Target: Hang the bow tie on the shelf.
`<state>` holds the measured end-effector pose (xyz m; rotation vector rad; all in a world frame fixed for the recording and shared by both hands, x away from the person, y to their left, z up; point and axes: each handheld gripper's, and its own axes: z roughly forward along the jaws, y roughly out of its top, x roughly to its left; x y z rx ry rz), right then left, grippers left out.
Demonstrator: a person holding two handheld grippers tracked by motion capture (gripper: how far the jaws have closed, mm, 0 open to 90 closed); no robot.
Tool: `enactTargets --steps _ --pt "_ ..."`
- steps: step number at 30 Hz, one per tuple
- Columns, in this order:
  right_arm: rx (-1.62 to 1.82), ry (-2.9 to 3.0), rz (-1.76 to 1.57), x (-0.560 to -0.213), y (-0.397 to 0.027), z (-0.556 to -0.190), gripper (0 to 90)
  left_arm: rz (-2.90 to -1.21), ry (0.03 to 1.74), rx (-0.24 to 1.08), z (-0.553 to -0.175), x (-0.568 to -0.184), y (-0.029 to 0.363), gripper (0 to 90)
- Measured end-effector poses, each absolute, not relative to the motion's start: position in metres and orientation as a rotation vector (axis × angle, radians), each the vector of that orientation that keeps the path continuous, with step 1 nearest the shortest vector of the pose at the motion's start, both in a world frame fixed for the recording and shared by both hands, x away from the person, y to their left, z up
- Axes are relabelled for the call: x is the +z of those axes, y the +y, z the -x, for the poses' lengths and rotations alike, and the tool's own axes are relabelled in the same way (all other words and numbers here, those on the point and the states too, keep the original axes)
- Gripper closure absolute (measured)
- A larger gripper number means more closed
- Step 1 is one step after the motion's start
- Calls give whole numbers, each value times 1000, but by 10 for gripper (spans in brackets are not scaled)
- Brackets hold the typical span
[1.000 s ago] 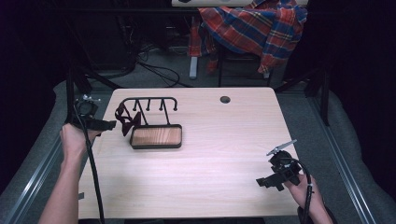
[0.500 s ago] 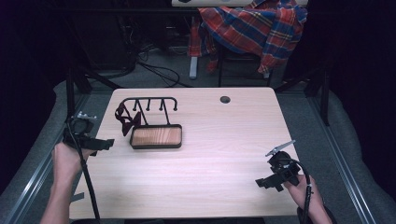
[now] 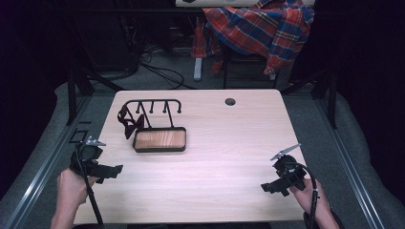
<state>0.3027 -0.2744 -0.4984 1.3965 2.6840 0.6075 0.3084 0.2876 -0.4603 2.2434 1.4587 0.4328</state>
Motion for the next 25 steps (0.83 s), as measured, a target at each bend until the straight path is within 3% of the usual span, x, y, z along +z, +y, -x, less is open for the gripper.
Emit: enactTargets --steps 16,25 --pt "621 2684 -1402 -498 -276 -303 153 -2311 1390 323 -293 -493 287 2" --pt "618 2683 -1402 -498 -277 -304 153 -2256 1428 369 -295 -496 299 2"
